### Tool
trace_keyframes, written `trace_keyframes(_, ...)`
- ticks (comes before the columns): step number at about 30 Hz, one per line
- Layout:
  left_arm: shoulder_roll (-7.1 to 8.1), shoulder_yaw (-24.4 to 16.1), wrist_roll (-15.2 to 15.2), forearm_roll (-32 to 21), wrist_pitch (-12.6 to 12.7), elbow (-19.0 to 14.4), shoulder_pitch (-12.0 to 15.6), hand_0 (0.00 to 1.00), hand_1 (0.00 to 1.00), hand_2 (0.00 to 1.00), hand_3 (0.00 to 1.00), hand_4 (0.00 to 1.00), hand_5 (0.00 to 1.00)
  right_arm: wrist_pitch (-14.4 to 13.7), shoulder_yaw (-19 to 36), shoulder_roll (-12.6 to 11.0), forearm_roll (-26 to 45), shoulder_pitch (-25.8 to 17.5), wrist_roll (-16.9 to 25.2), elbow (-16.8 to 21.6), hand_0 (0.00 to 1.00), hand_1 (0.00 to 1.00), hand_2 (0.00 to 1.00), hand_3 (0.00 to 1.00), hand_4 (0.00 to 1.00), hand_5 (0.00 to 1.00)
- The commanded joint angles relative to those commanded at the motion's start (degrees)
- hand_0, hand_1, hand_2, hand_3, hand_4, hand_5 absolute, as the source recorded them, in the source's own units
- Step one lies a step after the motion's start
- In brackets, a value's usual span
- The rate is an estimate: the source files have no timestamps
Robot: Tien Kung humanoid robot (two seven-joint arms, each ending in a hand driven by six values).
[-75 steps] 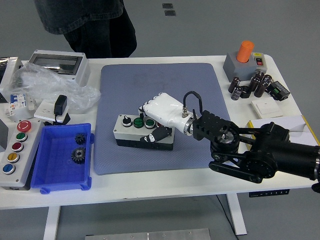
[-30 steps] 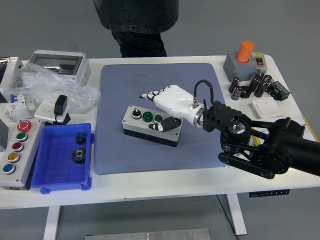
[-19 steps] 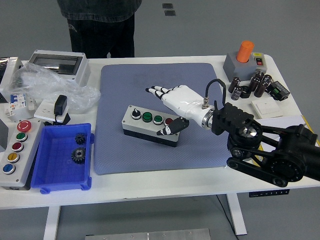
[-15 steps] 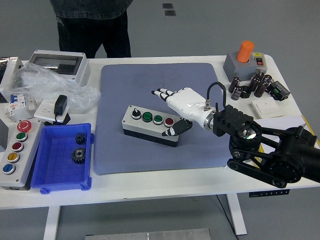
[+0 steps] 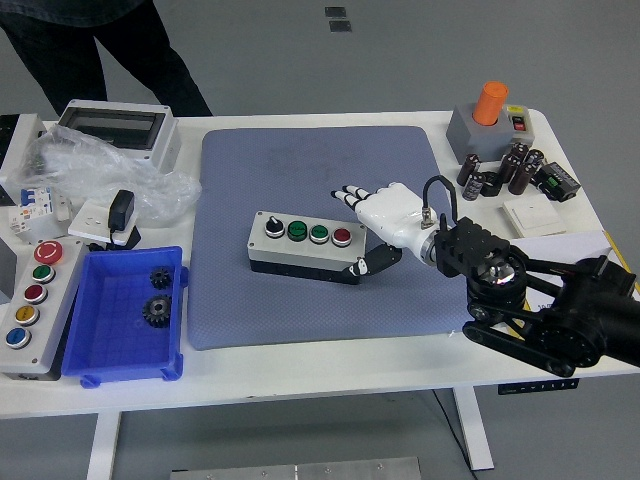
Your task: Pick up the button,place it on the desk,press the button,press the button
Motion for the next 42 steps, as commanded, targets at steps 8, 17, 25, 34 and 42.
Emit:
trace_keyframes(8, 0.01, -0.3, -0.3, 0.3, -0.2, 0.0, -0.1, 0.605, 0.619, 0.588, 0.608, 0.529, 0.403, -0.2, -0.4, 0.2, 0.9, 0.3, 0.0, -1.6, 0.394, 0.545, 0.998, 0.998, 0.998, 0.534)
trace_keyframes(17, 0.05, -0.2, -0.2, 0.5, -0.1, -0.1, -0.1, 0.604, 0.619, 0.589, 0.608, 0.528, 0.411, -1.0, 0.0, 0.5, 2.1, 0.1, 0.1, -2.8, 0.391, 0.536, 0.998, 0.998, 0.998, 0.53)
trace_keyframes(25, 0.03, -0.2, -0.2, 0.5, -0.1, -0.1, -0.1, 0.605, 0.62, 0.59, 0.611, 0.537, 0.428, -1.5, 1.2, 0.2, 2.6, -0.8, 0.0, -2.2, 0.38, 0.523, 0.998, 0.998, 0.998, 0.53)
trace_keyframes(34, -0.06, -0.7, -0.3, 0.9, 0.0, -0.1, 0.0, 0.604, 0.62, 0.591, 0.611, 0.539, 0.43, -0.9, 9.5, -4.5, 0.5, -5.4, -2.7, 5.7, 0.375, 0.519, 0.998, 0.998, 0.998, 0.532)
trace_keyframes(42, -0.07, -0.5, -0.3, 0.5, 0.1, 0.0, 0.3, 0.603, 0.62, 0.591, 0.612, 0.54, 0.432, 1.1, 15.2, -10.1, 2.5, -10.3, -6.2, 16.5, 0.365, 0.497, 0.878, 0.998, 0.998, 0.5)
